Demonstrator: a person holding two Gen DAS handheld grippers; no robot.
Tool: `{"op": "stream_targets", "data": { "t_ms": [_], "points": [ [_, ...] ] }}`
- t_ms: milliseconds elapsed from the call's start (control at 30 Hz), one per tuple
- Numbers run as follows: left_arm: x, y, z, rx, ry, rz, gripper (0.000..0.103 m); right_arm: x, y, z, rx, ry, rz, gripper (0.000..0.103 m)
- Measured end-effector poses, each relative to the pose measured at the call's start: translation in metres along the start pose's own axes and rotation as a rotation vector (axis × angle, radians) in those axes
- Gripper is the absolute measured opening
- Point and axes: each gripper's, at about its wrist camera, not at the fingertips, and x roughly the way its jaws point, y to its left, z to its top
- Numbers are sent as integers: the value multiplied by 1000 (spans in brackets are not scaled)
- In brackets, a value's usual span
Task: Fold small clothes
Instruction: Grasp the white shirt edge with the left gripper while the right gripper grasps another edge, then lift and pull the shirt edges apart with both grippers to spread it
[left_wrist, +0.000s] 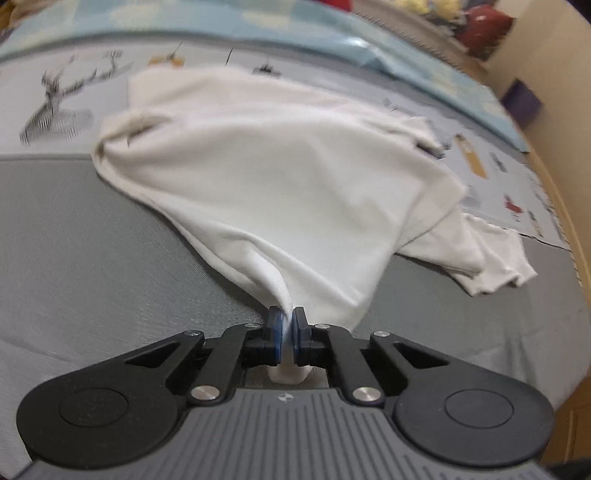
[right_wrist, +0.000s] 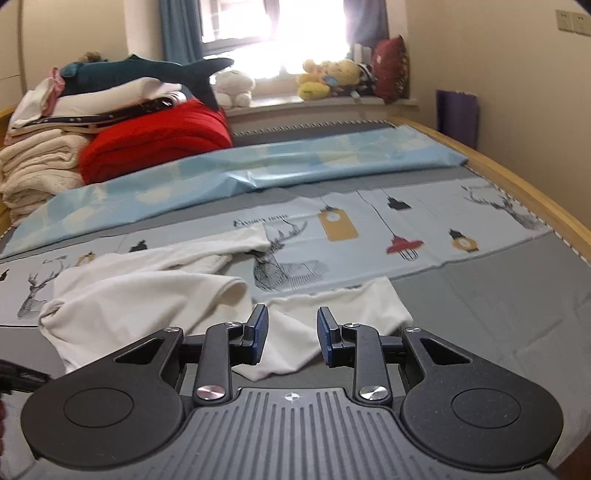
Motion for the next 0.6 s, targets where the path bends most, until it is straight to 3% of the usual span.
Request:
{"op": "stream_targets", "data": {
  "t_ms": [167, 267, 300, 433, 467, 567, 600],
  "points": [
    [-55, 30, -17, 102, -24, -20, 5, 3, -3, -5, 80, 31, -8, 30],
    [-79, 69, -29, 143, 8, 87, 4, 5, 2, -6, 112, 35, -1, 29],
    [-82, 87, -34, 136, 35, 141, 4, 5, 5, -7, 115, 33, -3, 28],
    [-94, 154, -48, 54, 110, 227, 4, 11, 15, -8, 128, 50, -3, 24],
    [-96, 167, -50, 31, 118, 223, 4, 14, 17, -9, 135, 61, -1, 24],
    [-103, 186, -52, -36, 116, 113, 6, 27, 26, -10, 150, 114, 26, 25],
    [-102, 187, -51, -46, 108, 100, 12, 34, 30, -11, 152, 151, 47, 25]
  ]
}}
